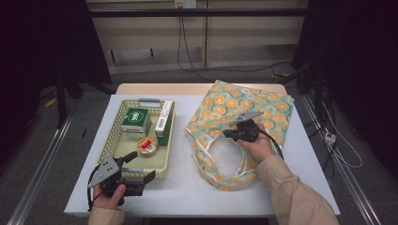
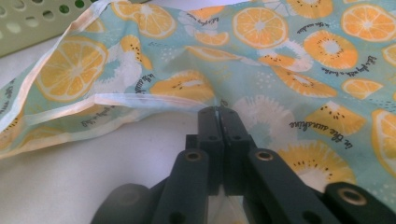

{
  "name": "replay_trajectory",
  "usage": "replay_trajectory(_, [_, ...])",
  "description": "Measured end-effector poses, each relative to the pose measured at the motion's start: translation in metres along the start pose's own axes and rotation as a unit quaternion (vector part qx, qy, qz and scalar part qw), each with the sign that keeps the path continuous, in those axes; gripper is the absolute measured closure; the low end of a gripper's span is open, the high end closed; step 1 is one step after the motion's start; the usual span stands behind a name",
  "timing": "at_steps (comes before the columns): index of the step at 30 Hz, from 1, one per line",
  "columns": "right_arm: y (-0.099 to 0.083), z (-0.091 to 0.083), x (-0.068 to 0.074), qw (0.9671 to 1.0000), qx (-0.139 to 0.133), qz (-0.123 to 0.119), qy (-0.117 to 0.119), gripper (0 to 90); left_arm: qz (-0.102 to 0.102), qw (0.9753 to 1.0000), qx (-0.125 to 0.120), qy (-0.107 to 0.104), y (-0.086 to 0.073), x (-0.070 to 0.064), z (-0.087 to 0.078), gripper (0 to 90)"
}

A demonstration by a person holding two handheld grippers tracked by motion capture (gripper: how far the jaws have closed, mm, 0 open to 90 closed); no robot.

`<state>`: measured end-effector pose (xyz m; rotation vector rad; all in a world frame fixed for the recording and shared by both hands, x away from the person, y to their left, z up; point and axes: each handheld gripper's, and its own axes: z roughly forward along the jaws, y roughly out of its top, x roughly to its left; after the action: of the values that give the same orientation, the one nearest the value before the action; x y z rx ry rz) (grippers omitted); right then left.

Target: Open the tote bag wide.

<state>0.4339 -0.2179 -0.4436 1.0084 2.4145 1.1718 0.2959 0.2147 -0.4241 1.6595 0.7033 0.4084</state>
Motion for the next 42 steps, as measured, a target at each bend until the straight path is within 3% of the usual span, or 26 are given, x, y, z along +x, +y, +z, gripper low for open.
replay_trajectory(4, [0.0,-0.004,0.001,0.9998,-0.007,0.019,-0.008,65.3,0.0,1.0,0.0,0.001,0.0,0.001,0.0,3.5])
replay_trajectory(8, [0.003,-0.013,0.009,0.9997,-0.002,0.021,-0.007,44.8,0.001,1.0,0.0,0.001,0.0,0.0,-0.001,3.5])
replay_trajectory(12, [0.006,-0.026,0.023,0.9997,0.002,0.024,0.002,31.8,0.003,1.0,-0.001,0.002,0.0,0.0,-0.001,3.5])
replay_trajectory(16, [0.006,-0.038,0.042,0.9997,-0.006,0.013,0.018,27.5,0.002,1.0,0.0,0.003,0.0,-0.001,-0.001,3.5])
replay_trajectory(29, [0.006,-0.048,0.093,0.9969,-0.003,-0.005,0.078,23.4,0.006,1.0,0.001,0.004,0.0,-0.001,-0.001,3.5])
replay_trajectory(32, [0.005,-0.046,0.102,0.9955,-0.002,0.002,0.095,23.7,0.004,1.0,0.0,0.004,0.0,-0.001,-0.001,3.5])
replay_trajectory(36, [0.001,-0.042,0.111,0.9936,0.014,0.003,0.112,30.1,0.003,1.0,0.0,0.003,0.0,-0.001,-0.001,3.5])
replay_trajectory(42, [-0.009,-0.042,0.115,0.9914,0.025,0.006,0.129,49.9,0.004,1.0,0.001,0.005,0.0,-0.001,-0.002,3.5])
